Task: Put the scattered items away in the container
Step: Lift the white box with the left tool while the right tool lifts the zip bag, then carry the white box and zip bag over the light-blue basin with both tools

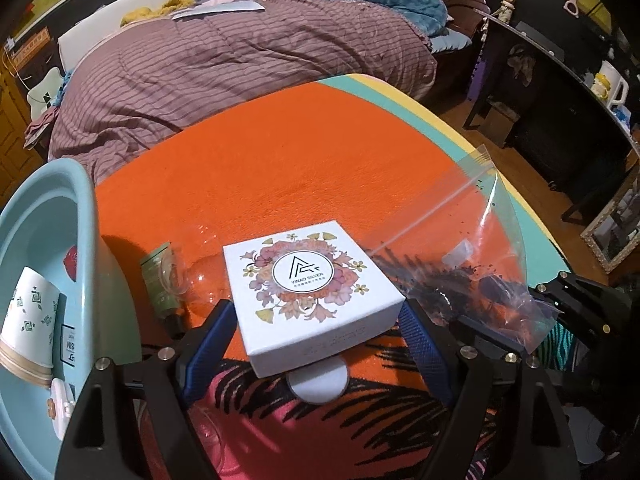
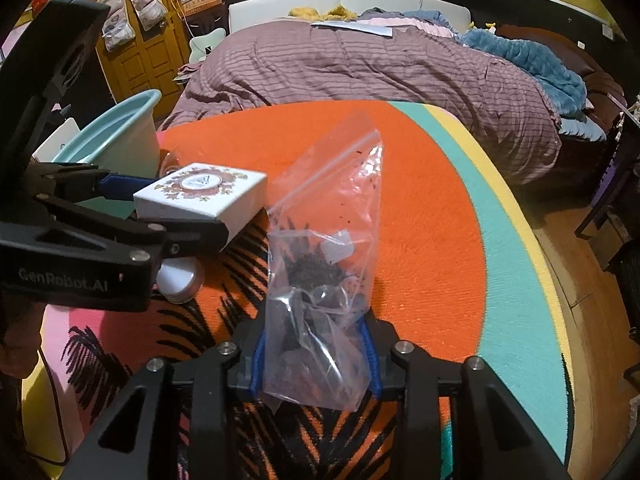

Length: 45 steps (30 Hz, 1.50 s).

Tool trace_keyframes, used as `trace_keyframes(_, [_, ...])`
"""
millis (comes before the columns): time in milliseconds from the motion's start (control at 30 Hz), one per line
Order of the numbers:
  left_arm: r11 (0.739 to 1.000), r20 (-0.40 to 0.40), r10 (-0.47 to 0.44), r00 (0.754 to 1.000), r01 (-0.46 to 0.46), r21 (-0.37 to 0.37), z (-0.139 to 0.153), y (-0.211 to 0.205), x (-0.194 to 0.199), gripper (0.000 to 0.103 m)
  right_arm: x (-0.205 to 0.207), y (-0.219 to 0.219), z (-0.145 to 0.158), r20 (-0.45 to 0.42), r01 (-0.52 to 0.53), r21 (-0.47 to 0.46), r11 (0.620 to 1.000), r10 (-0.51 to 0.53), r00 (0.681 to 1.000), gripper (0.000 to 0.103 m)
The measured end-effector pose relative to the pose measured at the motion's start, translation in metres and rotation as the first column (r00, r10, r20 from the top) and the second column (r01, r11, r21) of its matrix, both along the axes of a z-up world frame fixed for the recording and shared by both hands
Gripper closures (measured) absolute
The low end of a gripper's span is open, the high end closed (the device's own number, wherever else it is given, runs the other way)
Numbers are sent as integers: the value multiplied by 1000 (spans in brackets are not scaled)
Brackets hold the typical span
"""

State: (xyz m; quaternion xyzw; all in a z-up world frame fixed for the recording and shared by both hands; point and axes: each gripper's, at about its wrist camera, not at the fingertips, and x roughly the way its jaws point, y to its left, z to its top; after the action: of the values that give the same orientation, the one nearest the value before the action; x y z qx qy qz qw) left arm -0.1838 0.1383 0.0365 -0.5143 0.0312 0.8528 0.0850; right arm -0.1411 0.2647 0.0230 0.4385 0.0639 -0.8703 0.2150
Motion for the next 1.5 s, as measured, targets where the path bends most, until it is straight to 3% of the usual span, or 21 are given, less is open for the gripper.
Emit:
trace_keyframes(467, [1000,-44,5,999,-5,6,20,-8,14,18,16,-7,15,-14,1,0,1000,-1,1000,84])
trace_keyframes(1500, [998,-144,47,989,-41,43,67,-39,42,18,38,-17,50,-72,-20,18,1000,21,997,85])
